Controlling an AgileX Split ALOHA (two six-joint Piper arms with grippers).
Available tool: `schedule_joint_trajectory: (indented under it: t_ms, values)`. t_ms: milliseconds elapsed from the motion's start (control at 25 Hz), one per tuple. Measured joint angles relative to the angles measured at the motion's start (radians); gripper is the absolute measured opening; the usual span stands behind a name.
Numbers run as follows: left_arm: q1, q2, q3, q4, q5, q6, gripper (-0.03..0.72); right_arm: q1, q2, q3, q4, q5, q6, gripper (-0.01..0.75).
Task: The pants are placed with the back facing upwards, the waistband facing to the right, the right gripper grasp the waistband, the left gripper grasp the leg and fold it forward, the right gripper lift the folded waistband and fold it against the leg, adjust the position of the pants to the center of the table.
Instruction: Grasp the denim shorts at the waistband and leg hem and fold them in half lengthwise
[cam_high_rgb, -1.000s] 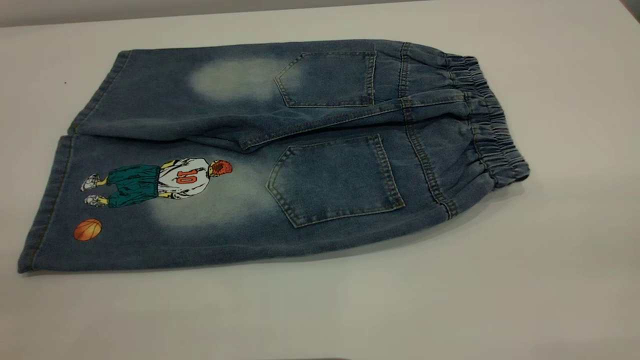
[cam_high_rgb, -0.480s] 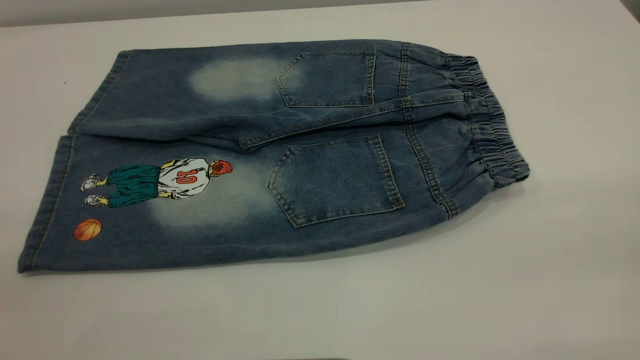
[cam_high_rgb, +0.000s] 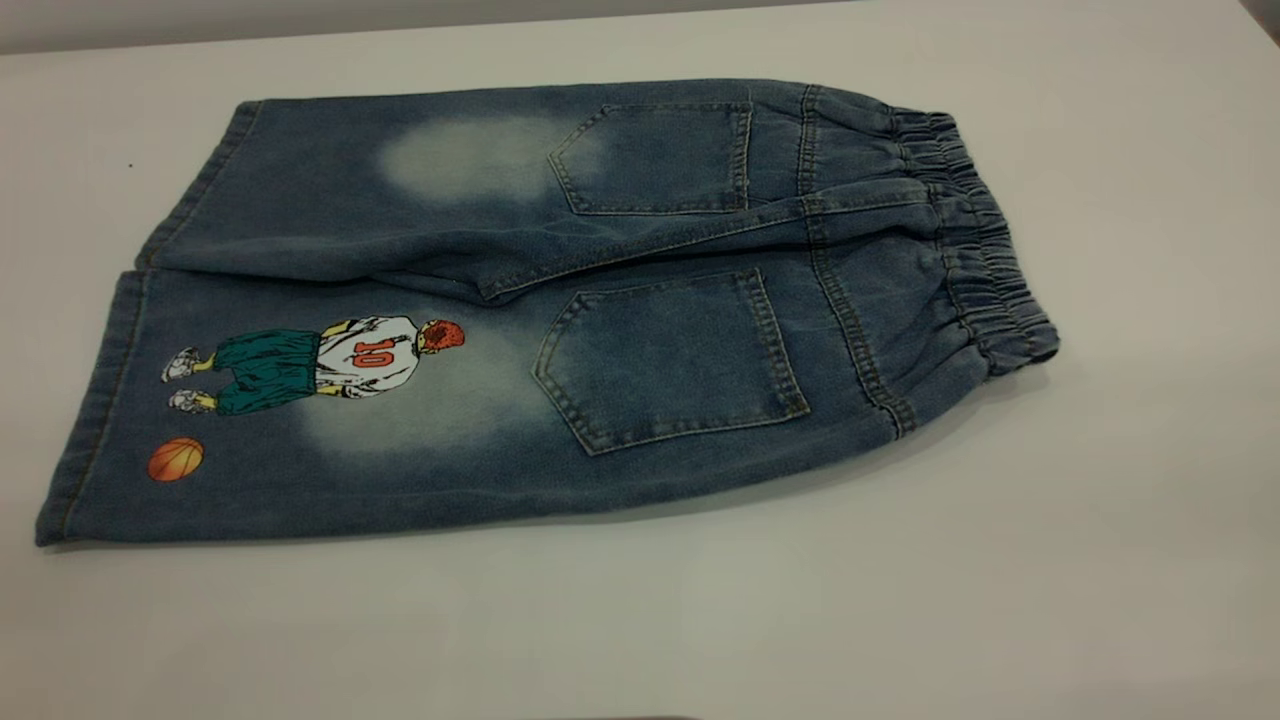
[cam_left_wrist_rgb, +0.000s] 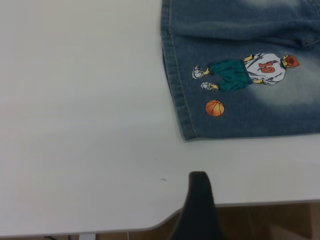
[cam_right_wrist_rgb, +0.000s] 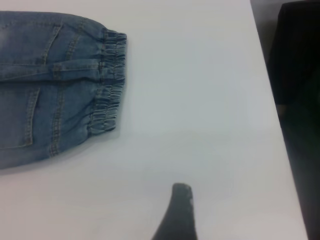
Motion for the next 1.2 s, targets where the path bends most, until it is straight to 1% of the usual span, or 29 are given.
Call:
schedule_joint_trajectory:
  t_ms: [120,320,400,480,600,680,840,1000,1200]
  values:
    - [0.0,0.0,0.0,0.0,0.0,-0.005,0.546,0.0,0.0,0.0,0.009,0.0,0.0,0.586]
    - [0.0,0.041,0.0,0.0,0.001,-0.089,0.546,0.0,0.025,-0.001,0.054,-0.002,0.104,0.586]
    - [0.0,0.118,0.0,0.0,0.0,-0.109,0.546,0.0,0.062,-0.013,0.062,-0.023,0.115,0.586]
    - [0.0,0.209,-0.005,0.0,-0.013,-0.116,0.546,0.0,0.129,-0.033,0.086,-0.074,0.119,0.586]
    - [0.0,0.356,-0.028,0.0,-0.1,-0.123,0.546,0.0,0.242,-0.068,0.147,-0.164,0.094,0.586]
    - [0.0,0.453,-0.039,-0.002,-0.203,-0.143,0.546,0.0,0.335,-0.076,0.198,-0.222,0.057,0.586]
    - [0.0,0.62,-0.043,-0.01,-0.373,-0.184,0.546,0.0,0.553,-0.078,0.335,-0.283,-0.067,0.586]
    - [0.0,0.778,-0.043,-0.082,-0.49,-0.182,0.546,0.0,0.773,-0.078,0.509,-0.348,-0.231,0.586]
    - [0.0,0.96,-0.043,-0.182,-0.631,-0.081,0.546,0.0,1.04,-0.078,0.696,-0.415,-0.416,0.586]
